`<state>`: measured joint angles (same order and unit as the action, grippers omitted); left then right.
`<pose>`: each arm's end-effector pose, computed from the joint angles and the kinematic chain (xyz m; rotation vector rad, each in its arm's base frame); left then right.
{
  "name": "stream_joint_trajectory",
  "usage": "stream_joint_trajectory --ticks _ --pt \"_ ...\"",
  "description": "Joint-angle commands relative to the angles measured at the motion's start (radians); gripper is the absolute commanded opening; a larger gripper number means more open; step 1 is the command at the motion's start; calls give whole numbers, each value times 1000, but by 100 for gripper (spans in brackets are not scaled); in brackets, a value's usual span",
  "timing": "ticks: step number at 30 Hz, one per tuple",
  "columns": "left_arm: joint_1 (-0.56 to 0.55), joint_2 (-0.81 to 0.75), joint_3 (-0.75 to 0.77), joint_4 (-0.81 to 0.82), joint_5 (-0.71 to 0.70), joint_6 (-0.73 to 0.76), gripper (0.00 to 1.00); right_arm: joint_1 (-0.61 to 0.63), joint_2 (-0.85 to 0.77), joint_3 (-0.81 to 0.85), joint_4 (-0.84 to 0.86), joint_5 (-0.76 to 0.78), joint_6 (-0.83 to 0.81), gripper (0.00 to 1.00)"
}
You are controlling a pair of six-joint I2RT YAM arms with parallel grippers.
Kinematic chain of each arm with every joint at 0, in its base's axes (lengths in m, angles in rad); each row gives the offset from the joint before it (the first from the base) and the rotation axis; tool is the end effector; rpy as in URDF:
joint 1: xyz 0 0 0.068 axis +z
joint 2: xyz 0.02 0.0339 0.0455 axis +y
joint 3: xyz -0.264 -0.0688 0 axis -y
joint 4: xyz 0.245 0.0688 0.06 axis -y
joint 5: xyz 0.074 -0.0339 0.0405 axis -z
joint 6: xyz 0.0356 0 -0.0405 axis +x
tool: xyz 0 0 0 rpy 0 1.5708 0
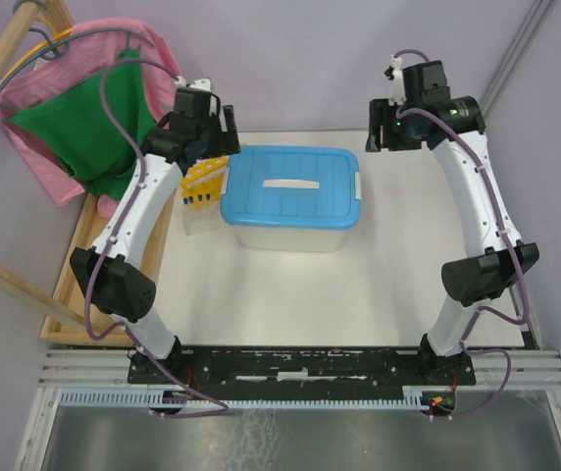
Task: Organize the chemistry lab equipment
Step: Close the lid of the storage box, then reset both arms
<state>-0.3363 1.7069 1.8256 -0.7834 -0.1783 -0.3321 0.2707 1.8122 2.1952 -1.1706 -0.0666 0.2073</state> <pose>0.3587 -0.1187 0.3964 -0.0922 2.2264 -0.1675 0.3513 0.0999 0.4394 -0.1080 2.3754 0.3094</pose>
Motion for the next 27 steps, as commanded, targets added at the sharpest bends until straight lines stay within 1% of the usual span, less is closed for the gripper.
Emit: stream_joint_trajectory --ticks 1,3,6,9,11,14,18,27 --pt "202 -92 -27 135 70 69 85 -134 -67 -23 82 160 -43 69" --pt "265 -103 -48 164 103 94 85 -194 -62 -22 97 141 -51 70" --pt "280 -132 -98 219 83 162 86 -251 -45 -28 111 120 -76 70" --pt "281 -194 -227 344 111 205 88 -279 -19 -45 121 84 -91 71" --pt "286 -231 -317 427 158 215 88 -286 -10 -64 135 41 -92 72" --pt "291 -235 -351 443 216 218 88 -288 -19 -123 175 -7 -76 72" --pt "291 -246 -418 484 256 188 88 -288 -52 -216 242 -26 -42 73" --pt "292 -236 -432 483 292 152 88 -288 -52 -242 250 -45 -22 73"
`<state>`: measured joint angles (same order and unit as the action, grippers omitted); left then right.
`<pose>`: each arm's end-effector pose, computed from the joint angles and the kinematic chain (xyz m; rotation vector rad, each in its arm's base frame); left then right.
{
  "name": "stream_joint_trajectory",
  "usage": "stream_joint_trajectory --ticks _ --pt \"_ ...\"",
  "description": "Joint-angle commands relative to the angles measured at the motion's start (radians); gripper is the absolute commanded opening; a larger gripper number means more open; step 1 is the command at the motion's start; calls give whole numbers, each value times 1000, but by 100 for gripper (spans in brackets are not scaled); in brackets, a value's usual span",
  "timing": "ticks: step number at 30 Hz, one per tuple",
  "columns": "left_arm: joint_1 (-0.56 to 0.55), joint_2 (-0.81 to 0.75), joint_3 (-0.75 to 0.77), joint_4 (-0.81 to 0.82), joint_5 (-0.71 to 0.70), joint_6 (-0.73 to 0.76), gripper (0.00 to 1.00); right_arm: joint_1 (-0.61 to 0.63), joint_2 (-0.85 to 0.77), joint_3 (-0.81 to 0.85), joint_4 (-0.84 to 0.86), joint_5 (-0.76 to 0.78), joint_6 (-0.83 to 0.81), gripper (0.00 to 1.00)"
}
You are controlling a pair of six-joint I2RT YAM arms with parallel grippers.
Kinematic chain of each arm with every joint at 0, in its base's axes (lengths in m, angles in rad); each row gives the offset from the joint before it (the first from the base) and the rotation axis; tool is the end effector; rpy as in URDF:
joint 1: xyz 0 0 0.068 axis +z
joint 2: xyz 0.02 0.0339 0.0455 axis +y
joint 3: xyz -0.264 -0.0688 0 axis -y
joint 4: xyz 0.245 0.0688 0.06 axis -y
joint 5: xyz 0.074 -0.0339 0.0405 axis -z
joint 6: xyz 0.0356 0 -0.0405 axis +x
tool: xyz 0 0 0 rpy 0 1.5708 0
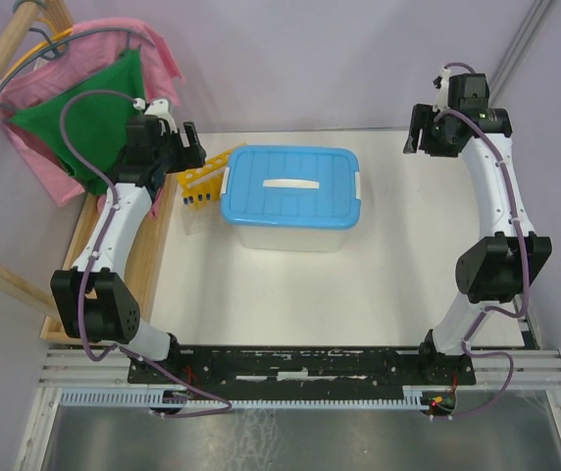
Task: Organize the chemistry lab equipment
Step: Reset both arms
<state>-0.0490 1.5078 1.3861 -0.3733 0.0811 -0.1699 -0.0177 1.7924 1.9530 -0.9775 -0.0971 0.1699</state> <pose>0.3496 -0.0200 0.3548 -0.0751 2.0699 -0.2184 0.3852 -0.0034 0.3897 0.1781 2.3843 0.1878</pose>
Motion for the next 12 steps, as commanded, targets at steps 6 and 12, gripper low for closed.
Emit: stream_joint_trajectory --ticks 6,12 --pt "5 -36 5 74 40 -19 88 1 -37 -17 66 -14 21 72" --pt "5 -36 9 71 36 -20 88 -1 -60 -52 95 -7 20 72"
